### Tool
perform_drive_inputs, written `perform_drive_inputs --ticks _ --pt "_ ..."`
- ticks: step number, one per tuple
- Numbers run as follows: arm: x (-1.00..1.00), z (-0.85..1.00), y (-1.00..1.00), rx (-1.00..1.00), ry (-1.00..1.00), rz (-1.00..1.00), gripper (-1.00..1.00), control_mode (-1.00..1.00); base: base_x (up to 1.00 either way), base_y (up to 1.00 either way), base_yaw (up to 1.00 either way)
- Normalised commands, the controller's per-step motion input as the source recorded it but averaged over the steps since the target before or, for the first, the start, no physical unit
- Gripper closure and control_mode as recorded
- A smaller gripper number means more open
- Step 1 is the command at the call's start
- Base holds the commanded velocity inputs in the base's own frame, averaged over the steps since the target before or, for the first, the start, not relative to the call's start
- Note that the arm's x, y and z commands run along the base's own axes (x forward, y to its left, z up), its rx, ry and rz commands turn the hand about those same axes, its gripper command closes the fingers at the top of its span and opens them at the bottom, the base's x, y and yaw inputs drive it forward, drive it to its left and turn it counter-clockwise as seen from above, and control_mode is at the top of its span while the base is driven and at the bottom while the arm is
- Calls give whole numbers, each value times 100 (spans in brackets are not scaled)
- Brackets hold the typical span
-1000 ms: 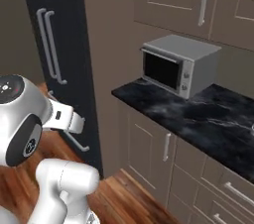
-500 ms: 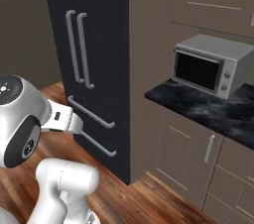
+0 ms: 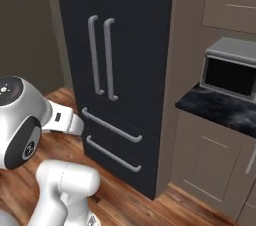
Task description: Retrieve the chicken drumstick from the fridge and place it on the saucepan with marinade on the stove.
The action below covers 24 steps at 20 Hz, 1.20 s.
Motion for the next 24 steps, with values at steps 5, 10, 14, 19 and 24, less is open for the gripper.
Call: perform_drive_inputs --ticks 5,10,14,19,24 --pt "0 0 0 0 0 0 -100 100 37 90 -32" --pt "0 0 0 0 0 0 -100 100 16 67 -32" --pt "0 0 0 0 0 0 -100 100 0 21 -30" --pt "0 0 0 0 0 0 -100 100 0 0 -38" --pt "0 0 0 0 0 0 -100 100 2 20 -37"
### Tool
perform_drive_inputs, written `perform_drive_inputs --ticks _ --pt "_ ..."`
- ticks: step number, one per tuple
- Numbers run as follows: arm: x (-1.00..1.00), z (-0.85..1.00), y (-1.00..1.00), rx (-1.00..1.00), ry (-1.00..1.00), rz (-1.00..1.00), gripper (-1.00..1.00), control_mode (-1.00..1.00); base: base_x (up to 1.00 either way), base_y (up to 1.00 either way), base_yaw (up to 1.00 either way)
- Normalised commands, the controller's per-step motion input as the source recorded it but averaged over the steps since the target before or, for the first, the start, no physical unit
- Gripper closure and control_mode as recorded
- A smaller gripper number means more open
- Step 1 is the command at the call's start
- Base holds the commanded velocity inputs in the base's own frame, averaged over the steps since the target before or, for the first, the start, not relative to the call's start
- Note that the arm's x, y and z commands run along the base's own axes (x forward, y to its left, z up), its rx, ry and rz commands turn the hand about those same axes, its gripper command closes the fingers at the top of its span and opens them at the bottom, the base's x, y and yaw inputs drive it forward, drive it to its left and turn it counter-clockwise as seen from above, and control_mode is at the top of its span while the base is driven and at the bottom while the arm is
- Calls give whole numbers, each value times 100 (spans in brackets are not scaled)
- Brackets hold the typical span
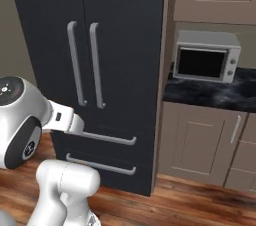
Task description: Retrieve the chicken drumstick from the fridge and place it on the saucepan with marinade on the stove.
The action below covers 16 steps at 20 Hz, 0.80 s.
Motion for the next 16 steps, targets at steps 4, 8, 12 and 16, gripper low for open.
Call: perform_drive_inputs --ticks 4,8,12,16 --pt "0 0 0 0 0 0 -100 100 12 60 -26" --pt "0 0 0 0 0 0 -100 100 11 69 -15" --pt "0 0 0 0 0 0 -100 100 11 63 -5" --pt "0 0 0 0 0 0 -100 100 14 14 0"
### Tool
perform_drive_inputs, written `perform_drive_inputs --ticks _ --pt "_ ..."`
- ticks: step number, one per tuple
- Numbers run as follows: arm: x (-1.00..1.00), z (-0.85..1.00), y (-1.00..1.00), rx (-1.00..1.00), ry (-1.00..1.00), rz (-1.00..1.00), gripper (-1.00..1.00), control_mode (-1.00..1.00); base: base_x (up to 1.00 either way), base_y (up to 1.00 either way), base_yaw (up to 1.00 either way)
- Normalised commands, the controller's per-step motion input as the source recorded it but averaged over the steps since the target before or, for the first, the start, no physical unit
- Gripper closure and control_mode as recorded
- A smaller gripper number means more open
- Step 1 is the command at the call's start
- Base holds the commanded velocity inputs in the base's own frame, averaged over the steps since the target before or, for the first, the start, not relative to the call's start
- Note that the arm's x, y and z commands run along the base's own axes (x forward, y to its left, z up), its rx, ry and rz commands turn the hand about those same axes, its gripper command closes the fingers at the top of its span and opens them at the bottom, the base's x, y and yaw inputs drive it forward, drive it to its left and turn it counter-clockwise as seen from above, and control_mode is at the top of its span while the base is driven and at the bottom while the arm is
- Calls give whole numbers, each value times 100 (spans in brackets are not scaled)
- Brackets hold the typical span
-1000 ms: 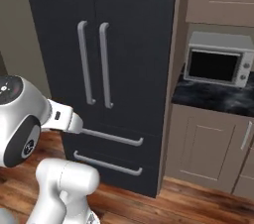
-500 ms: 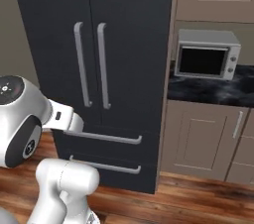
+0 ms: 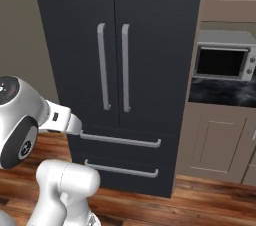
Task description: Retrieve the chicken drumstick from the fridge and place it on the saucepan with marinade on the stove.
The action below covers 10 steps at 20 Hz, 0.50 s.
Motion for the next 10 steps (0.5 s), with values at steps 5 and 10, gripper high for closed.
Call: perform_drive_inputs --ticks 5,10 --pt "0 0 0 0 0 0 -100 100 17 -1 0" --pt "0 0 0 0 0 0 -100 100 20 -11 0"
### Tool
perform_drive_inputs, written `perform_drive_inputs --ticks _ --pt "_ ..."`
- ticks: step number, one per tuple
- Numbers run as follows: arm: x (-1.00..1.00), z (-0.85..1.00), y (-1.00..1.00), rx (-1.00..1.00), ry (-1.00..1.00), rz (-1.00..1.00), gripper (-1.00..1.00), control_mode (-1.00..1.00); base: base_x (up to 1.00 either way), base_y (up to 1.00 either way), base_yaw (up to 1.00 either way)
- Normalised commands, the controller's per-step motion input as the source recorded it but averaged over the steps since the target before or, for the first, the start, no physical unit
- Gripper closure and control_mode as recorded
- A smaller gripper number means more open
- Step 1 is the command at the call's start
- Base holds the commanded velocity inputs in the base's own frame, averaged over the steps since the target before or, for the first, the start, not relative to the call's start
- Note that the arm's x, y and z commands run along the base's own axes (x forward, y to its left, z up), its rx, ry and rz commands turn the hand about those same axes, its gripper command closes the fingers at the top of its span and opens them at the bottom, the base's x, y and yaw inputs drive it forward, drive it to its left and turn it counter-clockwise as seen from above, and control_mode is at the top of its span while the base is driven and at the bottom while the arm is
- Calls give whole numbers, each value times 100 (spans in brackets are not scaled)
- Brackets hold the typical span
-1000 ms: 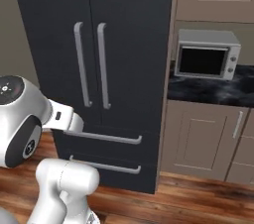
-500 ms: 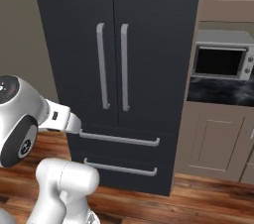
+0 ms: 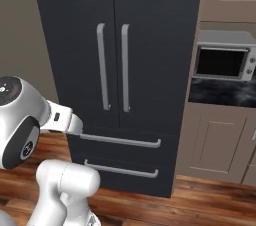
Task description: Retrieve the chicken drumstick from the fridge and place it on the saucepan with marinade on the stove.
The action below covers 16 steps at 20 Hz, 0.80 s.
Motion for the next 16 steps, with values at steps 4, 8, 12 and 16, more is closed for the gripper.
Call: perform_drive_inputs --ticks 4,8,12,16 --pt "0 0 0 0 0 0 -100 100 35 -11 0" --pt "0 0 0 0 0 0 -100 100 22 -33 0" --pt "0 0 0 0 0 0 -100 100 8 -38 0" --pt "0 0 0 0 0 0 -100 100 9 -11 0"
